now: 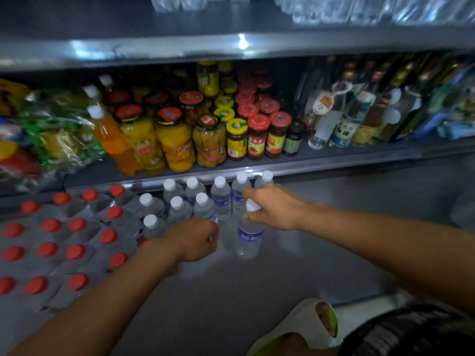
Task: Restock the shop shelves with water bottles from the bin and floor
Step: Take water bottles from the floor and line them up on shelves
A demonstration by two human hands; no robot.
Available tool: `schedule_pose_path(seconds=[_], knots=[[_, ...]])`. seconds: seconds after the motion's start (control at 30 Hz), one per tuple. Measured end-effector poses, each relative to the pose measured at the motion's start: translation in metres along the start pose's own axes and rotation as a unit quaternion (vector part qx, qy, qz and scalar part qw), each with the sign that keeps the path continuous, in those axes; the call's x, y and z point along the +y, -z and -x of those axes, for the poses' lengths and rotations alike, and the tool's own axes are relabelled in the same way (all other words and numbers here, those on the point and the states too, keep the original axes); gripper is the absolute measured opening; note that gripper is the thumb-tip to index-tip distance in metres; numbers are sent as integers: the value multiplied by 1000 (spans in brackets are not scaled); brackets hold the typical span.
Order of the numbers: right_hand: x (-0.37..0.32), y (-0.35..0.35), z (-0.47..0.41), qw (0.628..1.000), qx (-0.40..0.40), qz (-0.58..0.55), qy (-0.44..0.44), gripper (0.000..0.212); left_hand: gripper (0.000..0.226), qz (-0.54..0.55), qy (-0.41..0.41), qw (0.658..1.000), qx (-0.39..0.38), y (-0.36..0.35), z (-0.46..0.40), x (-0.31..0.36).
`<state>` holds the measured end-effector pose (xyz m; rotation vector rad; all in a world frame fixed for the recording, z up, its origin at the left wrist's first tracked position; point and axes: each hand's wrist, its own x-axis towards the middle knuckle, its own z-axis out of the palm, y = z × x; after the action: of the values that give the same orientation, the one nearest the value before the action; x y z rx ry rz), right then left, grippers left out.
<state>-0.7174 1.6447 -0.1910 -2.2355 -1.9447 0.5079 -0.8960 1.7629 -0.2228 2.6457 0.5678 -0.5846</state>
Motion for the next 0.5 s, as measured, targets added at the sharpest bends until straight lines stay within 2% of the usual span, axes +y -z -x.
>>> schedule_pose_path(seconds=[0.2, 0.5], knots=[[-39, 77, 23, 995, 98, -4, 28, 26, 20, -22, -11, 998, 63, 62, 43, 25], [-68, 180, 27, 974, 227, -2, 3, 18, 14, -37, -52, 980, 188, 164, 73, 31]])
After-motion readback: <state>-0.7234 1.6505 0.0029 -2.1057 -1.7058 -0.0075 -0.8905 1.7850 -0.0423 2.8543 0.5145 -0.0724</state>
